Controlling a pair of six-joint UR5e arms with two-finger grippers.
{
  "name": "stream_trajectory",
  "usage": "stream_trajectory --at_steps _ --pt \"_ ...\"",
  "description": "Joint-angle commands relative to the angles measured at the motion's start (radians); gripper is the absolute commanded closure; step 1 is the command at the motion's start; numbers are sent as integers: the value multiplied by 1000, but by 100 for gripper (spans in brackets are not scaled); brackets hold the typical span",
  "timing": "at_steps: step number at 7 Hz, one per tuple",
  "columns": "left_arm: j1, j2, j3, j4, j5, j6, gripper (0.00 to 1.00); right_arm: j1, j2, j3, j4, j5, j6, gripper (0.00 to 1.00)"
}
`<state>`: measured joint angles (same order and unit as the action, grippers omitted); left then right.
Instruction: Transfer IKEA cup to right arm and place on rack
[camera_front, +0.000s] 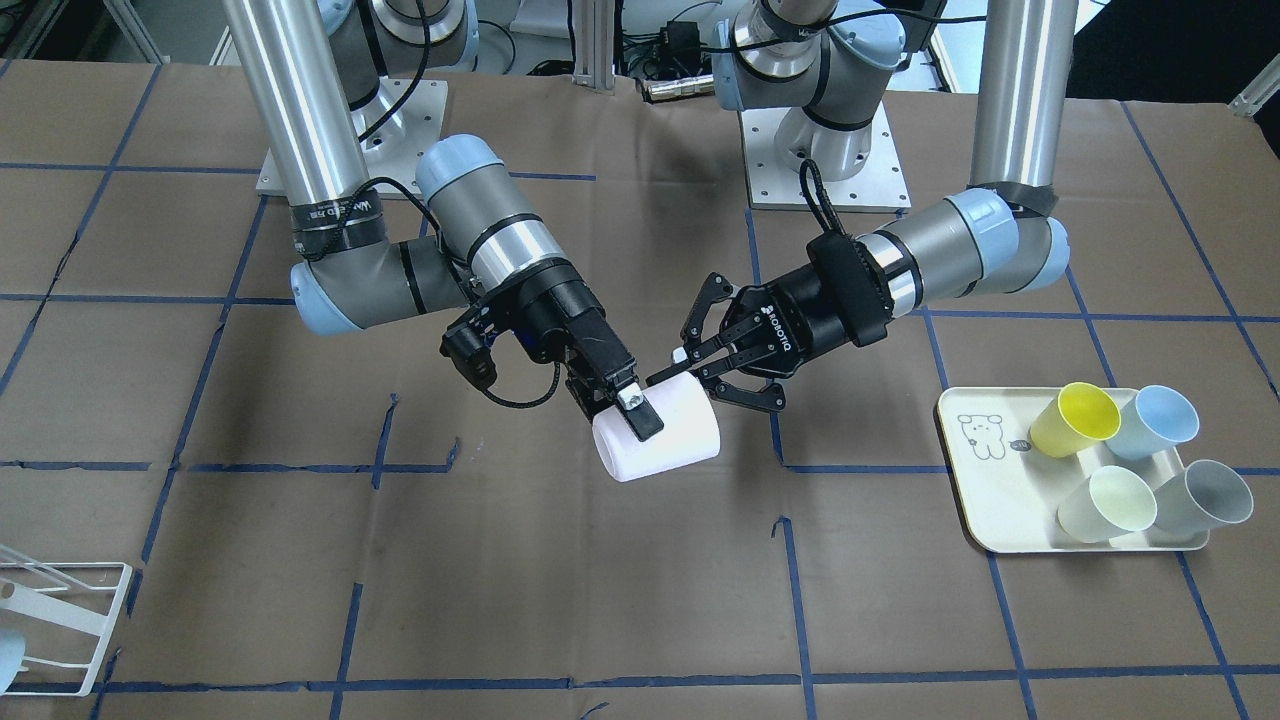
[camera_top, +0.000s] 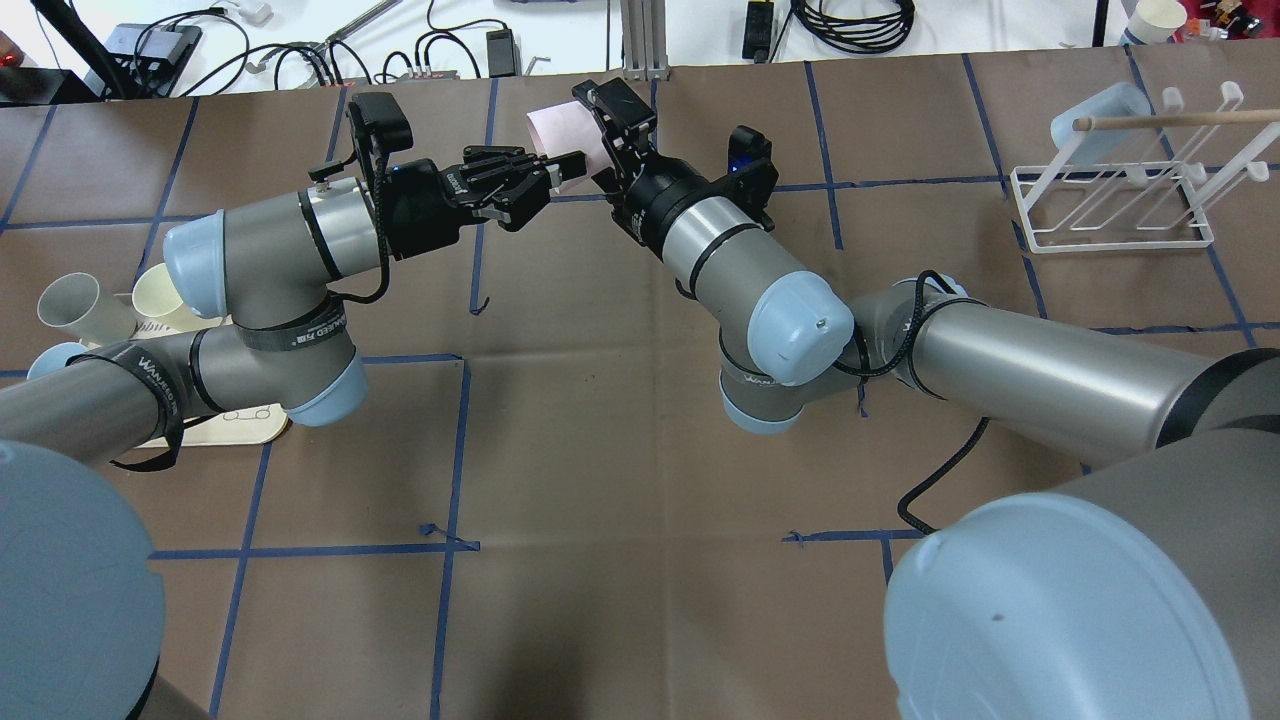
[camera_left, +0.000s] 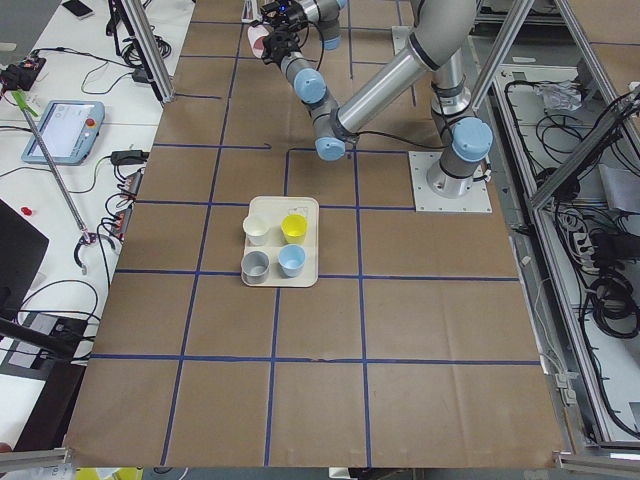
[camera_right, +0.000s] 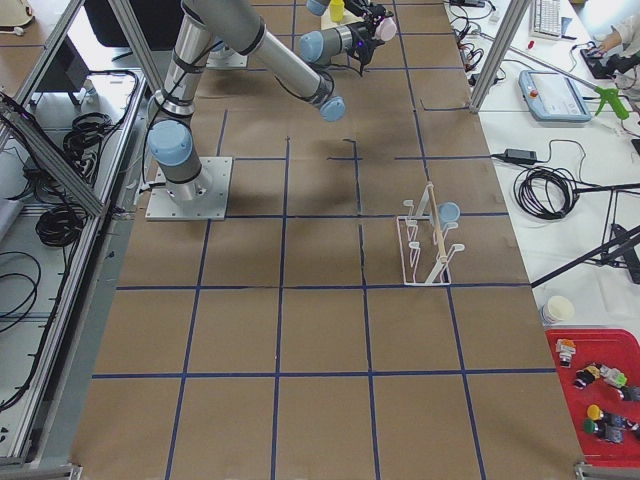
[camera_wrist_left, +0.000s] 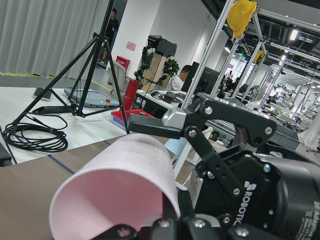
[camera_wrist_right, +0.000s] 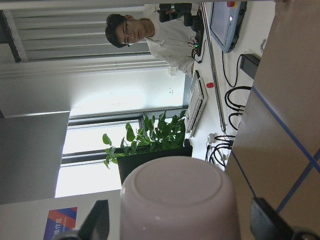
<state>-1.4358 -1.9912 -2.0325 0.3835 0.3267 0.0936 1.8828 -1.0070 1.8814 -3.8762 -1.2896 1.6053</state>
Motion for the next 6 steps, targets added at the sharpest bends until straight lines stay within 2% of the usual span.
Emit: stream_trajectory --at_steps 1,2,3,4,5,6 --pt "0 2 2 0 0 -6 100 -2 1 -2 1 1 2 0" --pt "0 2 2 0 0 -8 100 -2 4 -2 1 1 2 0" --pt "0 3 2 0 0 -9 100 -5 4 -1 1 -7 4 8" --pt "0 3 2 0 0 -9 100 -7 2 -1 1 -5 5 21" --pt "0 3 2 0 0 -11 100 -7 2 -1 1 -4 5 30" --pt "0 3 2 0 0 -15 87 -7 1 -2 1 -1 5 34"
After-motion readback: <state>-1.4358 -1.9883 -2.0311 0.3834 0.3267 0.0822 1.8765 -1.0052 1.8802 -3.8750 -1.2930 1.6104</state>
